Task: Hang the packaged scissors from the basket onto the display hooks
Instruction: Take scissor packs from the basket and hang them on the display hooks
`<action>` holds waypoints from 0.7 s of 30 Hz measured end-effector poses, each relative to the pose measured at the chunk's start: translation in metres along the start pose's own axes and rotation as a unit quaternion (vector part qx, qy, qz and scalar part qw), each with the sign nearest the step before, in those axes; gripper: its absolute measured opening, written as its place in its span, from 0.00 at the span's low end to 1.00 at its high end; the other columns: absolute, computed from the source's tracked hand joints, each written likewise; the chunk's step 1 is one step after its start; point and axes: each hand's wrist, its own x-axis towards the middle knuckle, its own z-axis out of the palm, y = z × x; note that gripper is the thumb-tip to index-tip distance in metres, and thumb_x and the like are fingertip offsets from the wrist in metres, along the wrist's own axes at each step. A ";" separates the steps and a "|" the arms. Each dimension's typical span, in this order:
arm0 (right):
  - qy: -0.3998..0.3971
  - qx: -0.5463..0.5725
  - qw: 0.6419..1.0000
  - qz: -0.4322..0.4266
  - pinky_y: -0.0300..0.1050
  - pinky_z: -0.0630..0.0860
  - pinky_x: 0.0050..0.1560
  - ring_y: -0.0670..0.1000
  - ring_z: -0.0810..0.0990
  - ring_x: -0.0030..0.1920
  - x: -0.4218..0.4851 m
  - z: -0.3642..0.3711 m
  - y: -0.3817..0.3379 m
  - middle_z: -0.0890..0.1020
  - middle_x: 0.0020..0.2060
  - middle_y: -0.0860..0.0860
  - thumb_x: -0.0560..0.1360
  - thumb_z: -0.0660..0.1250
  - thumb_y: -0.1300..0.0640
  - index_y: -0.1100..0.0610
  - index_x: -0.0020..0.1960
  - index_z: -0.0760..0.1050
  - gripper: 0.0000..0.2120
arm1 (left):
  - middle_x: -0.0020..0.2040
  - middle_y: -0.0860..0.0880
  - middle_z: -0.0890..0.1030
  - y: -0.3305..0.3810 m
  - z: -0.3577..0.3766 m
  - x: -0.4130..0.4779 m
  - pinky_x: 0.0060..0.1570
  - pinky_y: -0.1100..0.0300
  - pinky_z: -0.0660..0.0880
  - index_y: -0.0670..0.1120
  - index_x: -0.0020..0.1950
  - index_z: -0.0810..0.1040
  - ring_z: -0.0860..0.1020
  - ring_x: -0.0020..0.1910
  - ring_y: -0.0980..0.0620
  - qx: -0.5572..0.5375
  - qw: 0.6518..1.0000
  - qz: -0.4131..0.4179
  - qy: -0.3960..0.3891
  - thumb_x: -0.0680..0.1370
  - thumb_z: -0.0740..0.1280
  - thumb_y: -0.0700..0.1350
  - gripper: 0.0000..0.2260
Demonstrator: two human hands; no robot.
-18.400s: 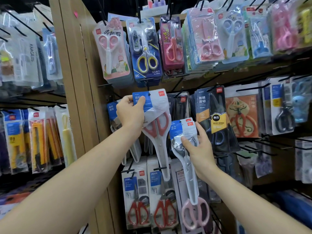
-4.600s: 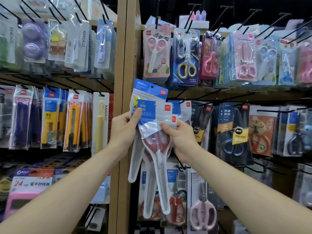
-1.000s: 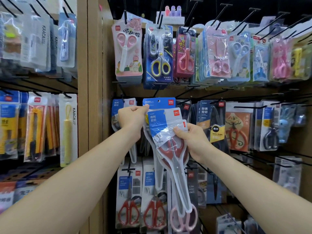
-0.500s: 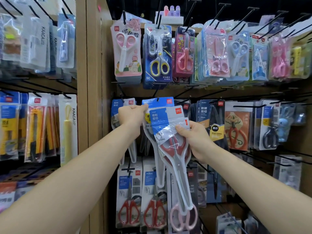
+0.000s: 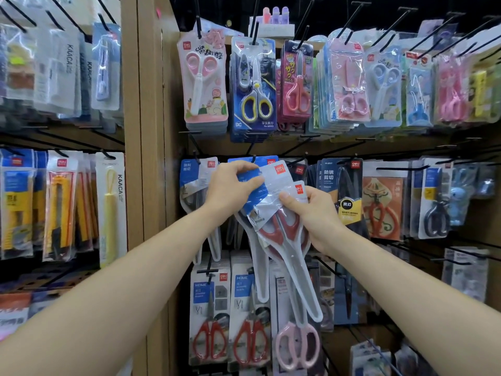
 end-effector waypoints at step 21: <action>0.175 -0.188 0.963 -0.085 0.48 0.69 0.39 0.53 0.73 0.38 0.013 -0.044 -0.024 0.78 0.37 0.56 0.82 0.64 0.53 0.68 0.46 0.75 0.18 | 0.55 0.50 0.82 0.006 0.007 0.029 0.62 0.48 0.79 0.48 0.57 0.87 0.80 0.58 0.48 -0.040 0.987 -0.083 0.131 0.80 0.72 0.44 0.07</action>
